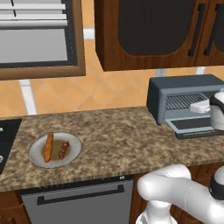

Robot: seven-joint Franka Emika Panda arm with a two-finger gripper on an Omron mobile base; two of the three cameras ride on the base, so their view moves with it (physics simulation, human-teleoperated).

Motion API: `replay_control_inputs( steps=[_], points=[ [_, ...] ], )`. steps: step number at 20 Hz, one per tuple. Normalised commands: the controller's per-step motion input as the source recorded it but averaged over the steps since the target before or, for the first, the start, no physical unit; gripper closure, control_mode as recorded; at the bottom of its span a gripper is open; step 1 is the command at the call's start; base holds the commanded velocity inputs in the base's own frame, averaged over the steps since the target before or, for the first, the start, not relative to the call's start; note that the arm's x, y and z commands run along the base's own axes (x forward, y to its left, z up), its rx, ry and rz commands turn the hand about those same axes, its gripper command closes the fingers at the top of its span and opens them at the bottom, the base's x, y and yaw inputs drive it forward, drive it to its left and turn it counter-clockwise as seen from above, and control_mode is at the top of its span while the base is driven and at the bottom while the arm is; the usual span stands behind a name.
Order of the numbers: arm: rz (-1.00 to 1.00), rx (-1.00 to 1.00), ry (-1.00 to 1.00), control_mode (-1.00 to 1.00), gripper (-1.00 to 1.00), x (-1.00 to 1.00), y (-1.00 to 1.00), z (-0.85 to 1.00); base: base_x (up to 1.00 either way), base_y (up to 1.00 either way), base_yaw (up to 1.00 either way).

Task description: Pick up the kebab skewer and baguette bread, and place them inside the toaster oven. Close the toaster oven door and start by setting the timer.

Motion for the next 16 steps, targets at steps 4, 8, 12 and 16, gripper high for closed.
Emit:
replay_control_inputs(
  steps=[4,8,12,16],
  points=[
    [-0.06,0.00,0.00,-1.00,-1.00,0.14,0.00,-0.36,0.00,0.00,0.00],
    [-0.03,0.00,0.00,-1.00,-1.00,0.28,0.00,-0.13,0.00,0.00,0.00],
    [-0.01,0.00,0.00,-1.00,-1.00,0.39,0.00,-0.02,0.00,0.00,0.00],
    [-0.01,0.00,0.00,-1.00,-1.00,0.59,0.00,-0.04,0.00,0.00,0.00]
  ],
)
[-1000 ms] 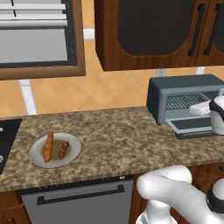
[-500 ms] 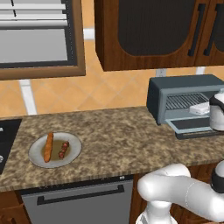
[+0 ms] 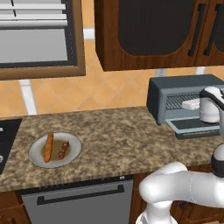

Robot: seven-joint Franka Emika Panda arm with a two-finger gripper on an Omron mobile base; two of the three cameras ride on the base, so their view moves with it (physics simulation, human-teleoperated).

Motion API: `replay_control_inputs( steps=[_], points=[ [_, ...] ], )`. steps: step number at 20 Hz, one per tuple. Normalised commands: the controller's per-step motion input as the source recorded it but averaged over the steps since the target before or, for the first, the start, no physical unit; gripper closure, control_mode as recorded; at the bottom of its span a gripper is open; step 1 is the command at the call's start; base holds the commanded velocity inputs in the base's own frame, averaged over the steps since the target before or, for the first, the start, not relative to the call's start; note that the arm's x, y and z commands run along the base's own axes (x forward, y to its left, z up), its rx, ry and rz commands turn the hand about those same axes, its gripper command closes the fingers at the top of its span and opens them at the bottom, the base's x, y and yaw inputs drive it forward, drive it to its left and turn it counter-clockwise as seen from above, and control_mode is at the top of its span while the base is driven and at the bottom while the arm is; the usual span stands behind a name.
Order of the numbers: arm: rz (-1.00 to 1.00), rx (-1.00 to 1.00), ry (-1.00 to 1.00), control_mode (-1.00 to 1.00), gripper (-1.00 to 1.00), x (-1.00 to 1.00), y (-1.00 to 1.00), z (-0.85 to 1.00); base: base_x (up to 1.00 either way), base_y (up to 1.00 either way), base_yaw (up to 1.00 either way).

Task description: Pick up the kebab skewer and baguette bread, and place them inside the toaster oven. Close the toaster oven door and start by setting the timer.

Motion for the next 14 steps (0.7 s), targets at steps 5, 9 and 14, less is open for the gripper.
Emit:
replay_control_inputs(
  steps=[5,9,14],
  points=[
    [-0.02,0.00,0.00,-1.00,-1.00,0.13,0.00,-0.20,0.00,0.00,0.00],
    [-0.02,0.00,0.00,-1.00,-1.00,0.05,0.00,-0.24,0.00,0.00,0.00],
    [-0.04,0.00,0.00,-1.00,-1.00,0.22,0.00,-0.09,0.00,0.00,0.00]
  ],
)
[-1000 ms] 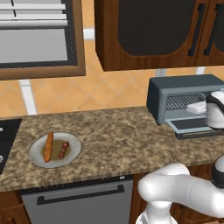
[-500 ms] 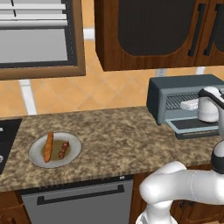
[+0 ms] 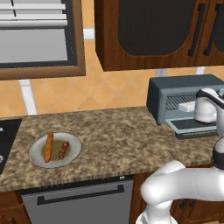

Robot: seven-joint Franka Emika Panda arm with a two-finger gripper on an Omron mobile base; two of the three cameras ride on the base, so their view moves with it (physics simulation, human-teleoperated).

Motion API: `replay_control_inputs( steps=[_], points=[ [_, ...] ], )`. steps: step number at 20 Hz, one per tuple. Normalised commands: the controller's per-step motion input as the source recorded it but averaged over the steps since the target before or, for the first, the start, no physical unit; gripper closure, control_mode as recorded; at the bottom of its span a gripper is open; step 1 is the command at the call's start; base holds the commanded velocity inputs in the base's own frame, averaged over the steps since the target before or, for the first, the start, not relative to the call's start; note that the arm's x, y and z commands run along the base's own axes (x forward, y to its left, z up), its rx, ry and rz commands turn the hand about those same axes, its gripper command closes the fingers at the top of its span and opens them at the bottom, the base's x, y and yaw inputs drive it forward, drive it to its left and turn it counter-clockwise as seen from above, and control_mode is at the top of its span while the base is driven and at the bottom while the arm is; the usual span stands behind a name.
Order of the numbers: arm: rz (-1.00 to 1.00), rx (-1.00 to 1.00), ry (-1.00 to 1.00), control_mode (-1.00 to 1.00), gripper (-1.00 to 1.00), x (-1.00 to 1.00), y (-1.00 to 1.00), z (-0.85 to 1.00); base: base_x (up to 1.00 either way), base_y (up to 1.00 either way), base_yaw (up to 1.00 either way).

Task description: Pick up the kebab skewer and baguette bread, and place them inside the toaster oven. Close the toaster oven door and start by setting the timer.

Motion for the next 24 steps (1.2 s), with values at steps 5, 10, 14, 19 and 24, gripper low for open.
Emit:
replay_control_inputs(
  steps=[5,10,14,19,24],
  points=[
    [-0.03,-0.01,0.00,-1.00,-1.00,0.17,-0.01,-0.17,0.00,0.00,0.00],
    [-0.02,-0.01,0.00,-1.00,-1.00,0.16,0.00,-0.16,0.00,0.00,0.00],
    [-0.02,-0.04,0.00,-1.00,-1.00,0.02,0.00,-0.28,0.00,0.00,0.00],
    [-0.02,-0.03,0.00,-1.00,-1.00,0.22,-0.08,-0.13,0.00,0.00,0.00],
    [-0.02,-0.01,-0.01,-1.00,-1.00,0.33,-0.12,0.00,0.00,0.00,0.00]
  ],
)
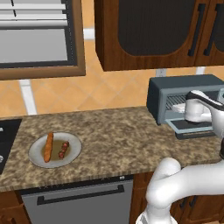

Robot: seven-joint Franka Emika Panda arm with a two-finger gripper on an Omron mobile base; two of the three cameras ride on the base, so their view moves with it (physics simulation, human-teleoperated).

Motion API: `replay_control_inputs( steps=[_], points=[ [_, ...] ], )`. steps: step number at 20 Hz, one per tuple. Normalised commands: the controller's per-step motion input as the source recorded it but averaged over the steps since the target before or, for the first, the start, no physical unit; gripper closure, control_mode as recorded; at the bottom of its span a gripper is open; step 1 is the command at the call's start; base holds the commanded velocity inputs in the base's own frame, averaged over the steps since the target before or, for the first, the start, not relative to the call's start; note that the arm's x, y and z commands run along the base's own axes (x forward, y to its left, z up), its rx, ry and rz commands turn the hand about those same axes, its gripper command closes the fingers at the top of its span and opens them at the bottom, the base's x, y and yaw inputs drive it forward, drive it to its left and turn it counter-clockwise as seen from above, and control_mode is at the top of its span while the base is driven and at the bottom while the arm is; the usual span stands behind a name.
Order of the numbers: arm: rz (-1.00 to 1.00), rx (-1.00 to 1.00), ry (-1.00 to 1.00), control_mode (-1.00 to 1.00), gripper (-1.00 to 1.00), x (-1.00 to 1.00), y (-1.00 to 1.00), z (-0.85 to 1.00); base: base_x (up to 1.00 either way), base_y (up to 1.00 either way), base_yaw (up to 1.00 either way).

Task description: Pick up the kebab skewer and baguette bread, and place them inside the toaster oven. Close the toaster oven door and start by setting the timer.

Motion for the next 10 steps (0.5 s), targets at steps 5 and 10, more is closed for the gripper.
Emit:
replay_control_inputs(
  steps=[5,10],
  points=[
    [0.00,0.00,0.00,-1.00,-1.00,0.26,-0.18,-0.10,0.00,0.00,0.00],
    [0.00,-0.02,0.00,-1.00,-1.00,0.00,-0.16,-0.28,0.00,0.00,0.00]
  ],
)
